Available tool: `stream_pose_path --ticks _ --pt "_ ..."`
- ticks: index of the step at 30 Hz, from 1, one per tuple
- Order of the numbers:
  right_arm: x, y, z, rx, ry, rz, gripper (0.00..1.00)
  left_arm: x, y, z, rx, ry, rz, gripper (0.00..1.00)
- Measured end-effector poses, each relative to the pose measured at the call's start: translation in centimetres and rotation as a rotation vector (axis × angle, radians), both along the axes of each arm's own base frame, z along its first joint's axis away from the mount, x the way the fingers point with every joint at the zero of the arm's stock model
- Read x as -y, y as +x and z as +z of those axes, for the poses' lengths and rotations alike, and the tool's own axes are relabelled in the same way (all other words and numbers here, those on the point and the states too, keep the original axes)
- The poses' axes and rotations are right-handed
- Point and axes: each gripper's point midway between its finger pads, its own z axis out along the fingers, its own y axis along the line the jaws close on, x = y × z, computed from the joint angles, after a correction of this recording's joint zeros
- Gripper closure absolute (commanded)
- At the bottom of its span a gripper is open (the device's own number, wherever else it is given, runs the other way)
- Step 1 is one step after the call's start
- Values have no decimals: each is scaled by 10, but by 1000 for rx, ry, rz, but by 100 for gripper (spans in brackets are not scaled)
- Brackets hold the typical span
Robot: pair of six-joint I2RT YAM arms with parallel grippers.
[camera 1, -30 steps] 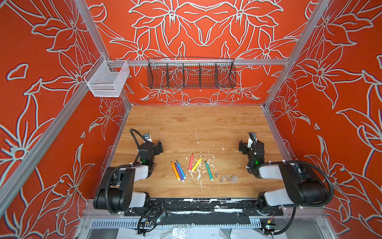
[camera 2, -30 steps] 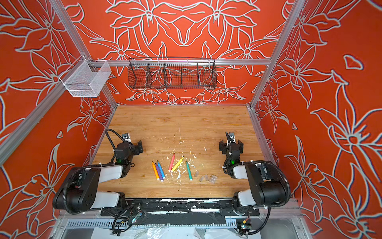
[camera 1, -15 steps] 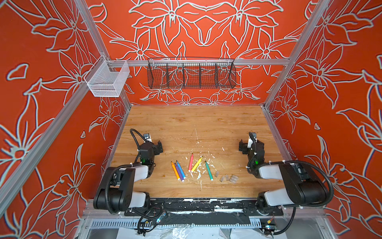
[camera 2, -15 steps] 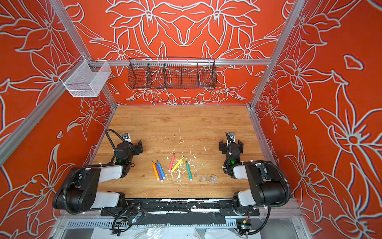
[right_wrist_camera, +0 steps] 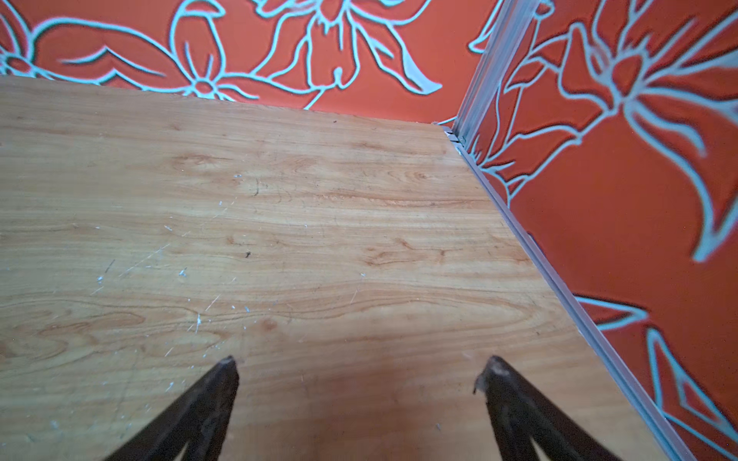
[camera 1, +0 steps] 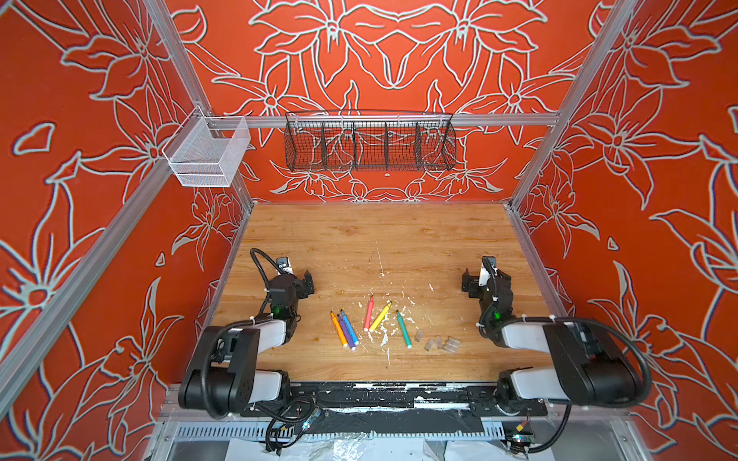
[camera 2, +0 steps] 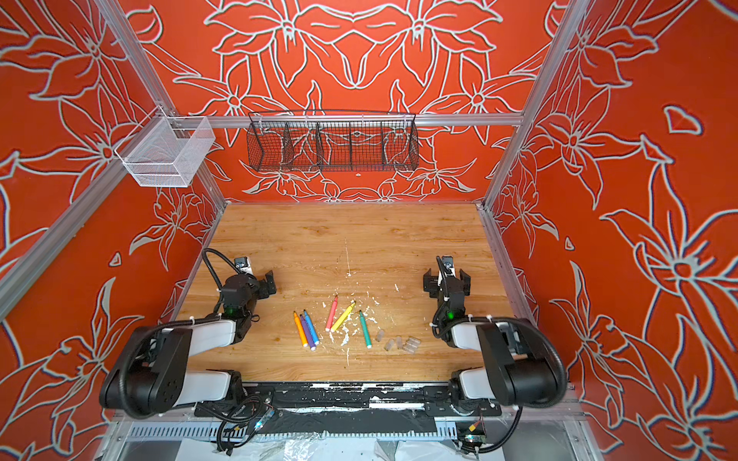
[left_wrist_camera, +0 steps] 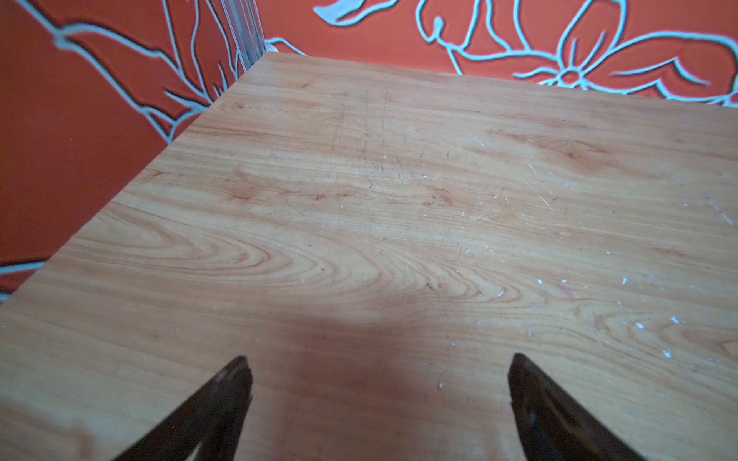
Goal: Insert the pens into the pen caps
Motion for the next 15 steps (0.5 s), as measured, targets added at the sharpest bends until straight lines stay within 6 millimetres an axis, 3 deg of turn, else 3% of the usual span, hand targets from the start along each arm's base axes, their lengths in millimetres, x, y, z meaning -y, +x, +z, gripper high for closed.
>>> stream_pose_path --ticks 2,5,9,10,12,15 --pt "0 -5 22 21 14 -17 3 -5 -7 22 35 -19 44 3" --pt "0 -4 82 93 98 -47 3 -10 -17 72 100 -98 107 3" --pt "-10 -18 146 138 272 -11 3 15 -35 166 238 -251 -12 3" --pt "-15 -23 156 130 306 19 3 25 -41 181 266 -280 -65 3" --pt "-25 -38 176 124 382 74 3 47 -61 201 307 -348 -186 3" --pt "-33 -66 186 115 467 130 3 64 -85 195 305 -451 -265 3"
